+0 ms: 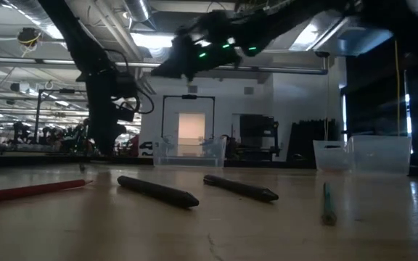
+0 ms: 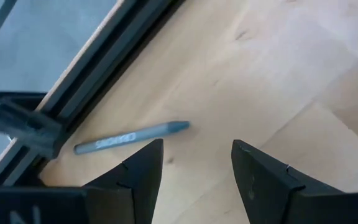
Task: Sort crayons/erasers/pens/pencils in bins
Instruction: Put the gray crayon into the right transparent bin
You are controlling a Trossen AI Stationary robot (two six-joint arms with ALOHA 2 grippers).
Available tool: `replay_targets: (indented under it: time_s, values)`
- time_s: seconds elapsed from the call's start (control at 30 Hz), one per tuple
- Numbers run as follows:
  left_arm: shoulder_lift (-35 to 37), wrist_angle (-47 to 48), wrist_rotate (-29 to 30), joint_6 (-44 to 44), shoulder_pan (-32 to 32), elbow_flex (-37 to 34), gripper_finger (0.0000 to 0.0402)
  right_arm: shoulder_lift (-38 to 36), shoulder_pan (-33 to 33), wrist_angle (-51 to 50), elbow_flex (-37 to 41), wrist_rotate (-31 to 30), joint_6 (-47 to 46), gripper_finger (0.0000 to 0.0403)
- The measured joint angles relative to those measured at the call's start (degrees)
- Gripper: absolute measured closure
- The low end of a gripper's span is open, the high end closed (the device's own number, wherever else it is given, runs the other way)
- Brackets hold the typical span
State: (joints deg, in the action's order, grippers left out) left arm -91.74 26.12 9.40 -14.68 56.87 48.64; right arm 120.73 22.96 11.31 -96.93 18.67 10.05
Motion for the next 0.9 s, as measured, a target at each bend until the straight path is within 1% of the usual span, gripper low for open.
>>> replay_targets:
  time_s: [0.07,0.13,0.2,0.3,0.37,0.47,0.6,0.73,0.8,0.9]
  values:
    - [0.0,-0.1,0.0,-1.1,-0.7,0.0,0.0218,-5.7,0.1,10.2,10.9,-1.5,-3.1,0.0396]
    - [0.0,-0.5,0.0,-3.1,-1.3,0.0,0.0218,-9.9,0.1,17.5,20.1,-2.3,-5.1,0.0395]
    - [0.0,-0.9,0.2,-5.7,-2.1,0.0,0.0218,-12.6,-0.2,20.7,26.6,-3.7,-6.8,0.0393]
    - [0.0,-0.2,2.2,-7.0,-3.6,0.8,0.0218,-14.6,-1.6,24.0,32.8,-3.6,-9.1,0.0393]
    - [0.0,2.7,3.8,-3.5,-4.1,2.9,0.0218,-14.9,-2.5,24.9,35.2,-3.5,-11.3,0.0393]
    - [0.0,6.7,5.8,6.4,-3.6,7.2,0.0218,-14.9,-3.6,24.5,36.8,-3.6,-12.9,0.0393]
    - [-0.1,7.9,6.6,16.6,-2.0,9.9,0.0218,-14.9,-5.2,24.4,37.1,-3.6,-14.3,0.0392]
    - [-0.1,7.9,7.2,28.9,-1.1,8.5,0.0218,-14.9,-6.3,23.6,37.1,-3.4,-16.0,0.0392]
    - [-0.2,7.0,9.3,36.6,-1.6,6.3,0.0218,-14.9,-6.5,21.8,37.1,-3.5,-16.0,0.0392]
    - [-0.2,0.6,10.9,46.2,-2.7,3.3,0.0218,-14.9,-6.7,18.9,37.1,-3.3,-16.0,0.0392]
